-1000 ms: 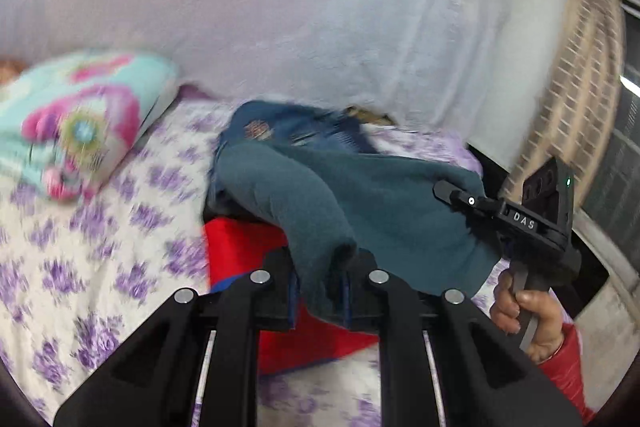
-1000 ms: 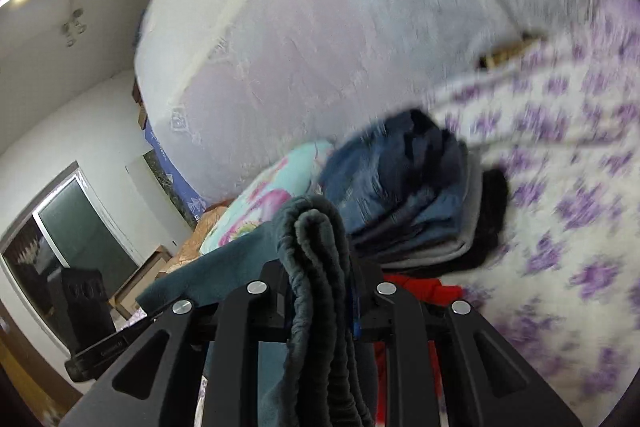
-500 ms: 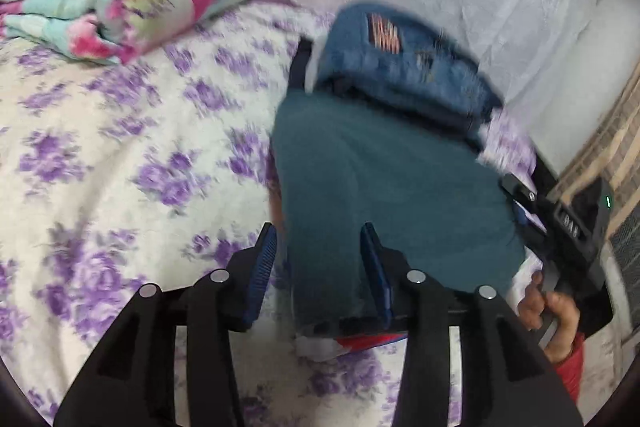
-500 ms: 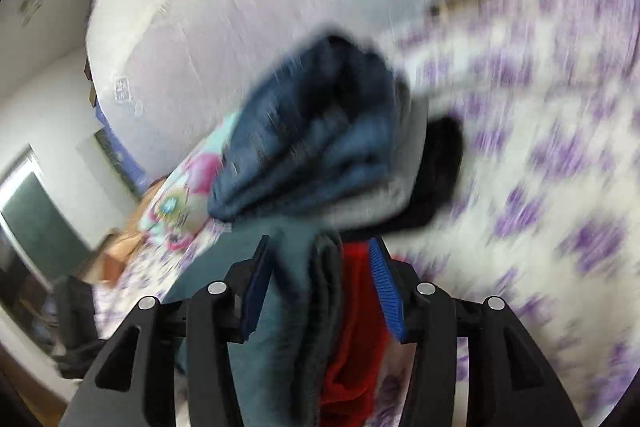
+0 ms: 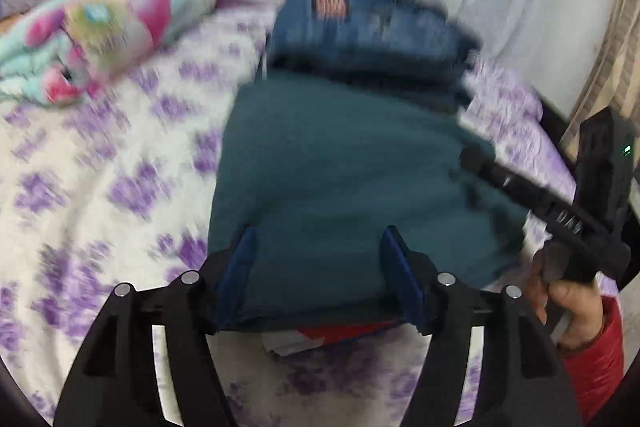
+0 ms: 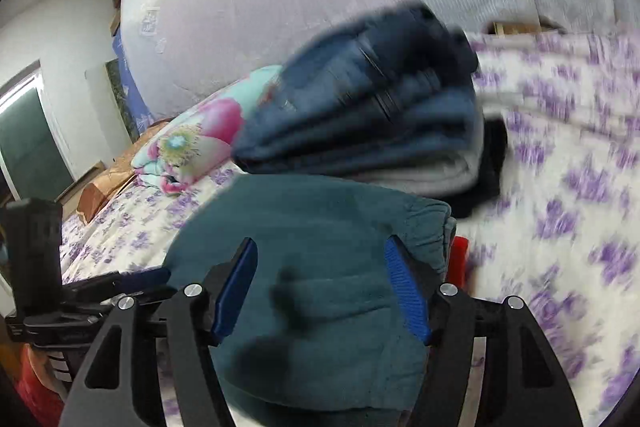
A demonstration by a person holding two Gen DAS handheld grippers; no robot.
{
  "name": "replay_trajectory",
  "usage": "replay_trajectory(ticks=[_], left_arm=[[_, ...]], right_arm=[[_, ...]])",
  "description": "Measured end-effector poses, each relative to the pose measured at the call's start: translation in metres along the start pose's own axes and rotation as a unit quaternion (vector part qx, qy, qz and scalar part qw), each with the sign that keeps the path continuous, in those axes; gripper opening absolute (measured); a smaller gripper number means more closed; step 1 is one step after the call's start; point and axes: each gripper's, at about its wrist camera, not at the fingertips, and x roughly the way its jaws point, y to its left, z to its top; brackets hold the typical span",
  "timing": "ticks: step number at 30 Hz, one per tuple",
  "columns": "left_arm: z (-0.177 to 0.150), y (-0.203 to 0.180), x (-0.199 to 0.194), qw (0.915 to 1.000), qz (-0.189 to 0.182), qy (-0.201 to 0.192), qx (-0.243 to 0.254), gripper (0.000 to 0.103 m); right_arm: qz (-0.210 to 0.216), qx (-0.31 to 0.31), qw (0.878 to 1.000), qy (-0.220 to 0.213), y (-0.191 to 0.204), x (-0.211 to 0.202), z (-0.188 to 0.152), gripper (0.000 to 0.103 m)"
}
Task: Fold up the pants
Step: 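Lower the sweatpants onto the red-white-blue stack below the jeans with the right gripper, then open the right gripper and withdraw from the stacked sweatpants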
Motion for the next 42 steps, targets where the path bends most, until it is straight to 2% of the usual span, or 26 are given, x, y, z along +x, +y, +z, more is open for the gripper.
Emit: replay_trajectory(ticks=[3,6,7,9,10,12,14,16,18,19,21,23,25,28,31,33,36,40,42], left_arm=[[-0.003,-0.01,-0.007,0.9993,0.02,-0.018,0.025,0.065],[-0.005,-0.019,-0.03,0.997,0.015,-0.066,0.037,0.067],[-0.005,-0.021,-0.038,0.9959,0.014,-0.083,0.035,0.077],[-0.005,-0.021,-0.038,0.9951,0.034,-0.089,0.025,0.095],[-0.005,-0.021,-0.03,0.9956,0.043,-0.08,0.024,0.095],[-0.004,-0.014,-0.006,0.9981,0.054,-0.025,0.015,0.095],[-0.004,-0.002,0.007,0.9992,0.035,0.011,-0.016,0.096],[-0.001,0.008,-0.001,0.9986,0.014,-0.003,-0.052,0.095],[0.001,0.014,-0.017,0.9965,0.007,-0.043,-0.071,0.095],[0.002,0.013,-0.019,0.9961,0.012,-0.051,-0.07,0.096],[0.001,0.012,-0.02,0.9959,0.042,-0.057,-0.057,0.096],[0.0,0.009,-0.013,0.9963,0.061,-0.042,-0.044,0.096],[0.0,0.005,-0.013,0.9969,0.058,-0.04,-0.035,0.096],[-0.002,-0.01,-0.03,0.9931,0.082,-0.084,-0.006,0.098],[-0.005,-0.02,-0.037,0.9892,0.1,-0.104,0.025,0.098],[-0.005,-0.029,-0.028,0.9892,0.105,-0.09,0.051,0.098],[-0.008,-0.037,-0.001,0.9897,0.117,-0.022,0.079,0.099],[-0.007,-0.029,-0.001,0.9923,0.106,-0.018,0.06,0.099],[-0.006,-0.028,-0.007,0.9924,0.106,-0.031,0.054,0.099]], right_arm=[[-0.008,-0.007,1.0,-0.02,0.011,-0.011,0.002,0.067],[-0.007,-0.013,0.998,-0.057,0.016,-0.022,0.003,0.072],[-0.012,-0.016,0.998,-0.063,0.015,-0.022,0.002,0.077],[-0.018,-0.02,0.999,-0.045,0.018,-0.017,-0.001,0.085],[-0.025,-0.021,0.999,-0.035,0.018,-0.013,-0.002,0.087],[-0.023,-0.022,0.999,-0.037,0.018,-0.014,-0.002,0.088],[-0.028,-0.029,0.997,-0.067,0.022,-0.025,-0.003,0.088],[-0.035,-0.038,0.995,-0.089,0.026,-0.032,-0.004,0.09],[-0.043,-0.037,0.996,-0.076,0.024,-0.028,-0.004,0.099],[-0.054,-0.029,0.997,-0.054,0.02,-0.02,-0.005,0.099],[-0.071,-0.004,0.997,-0.033,0.01,-0.015,-0.004,0.099],[-0.068,0.029,0.996,-0.051,0.0,-0.024,-0.007,0.099],[-0.076,0.045,0.994,-0.07,-0.005,-0.033,-0.011,0.1],[-0.088,0.06,0.992,-0.064,-0.01,-0.035,-0.015,0.1],[-0.087,0.051,0.993,-0.06,-0.005,-0.035,-0.016,0.099],[-0.091,0.028,0.994,-0.056,0.003,-0.033,-0.016,0.099],[-0.086,0.019,0.996,-0.026,0.006,-0.021,-0.015,0.099],[-0.1,0.053,0.993,0.028,-0.007,-0.005,-0.015,0.099],[-0.095,0.056,0.994,0.017,-0.007,-0.009,-0.016,0.099]])
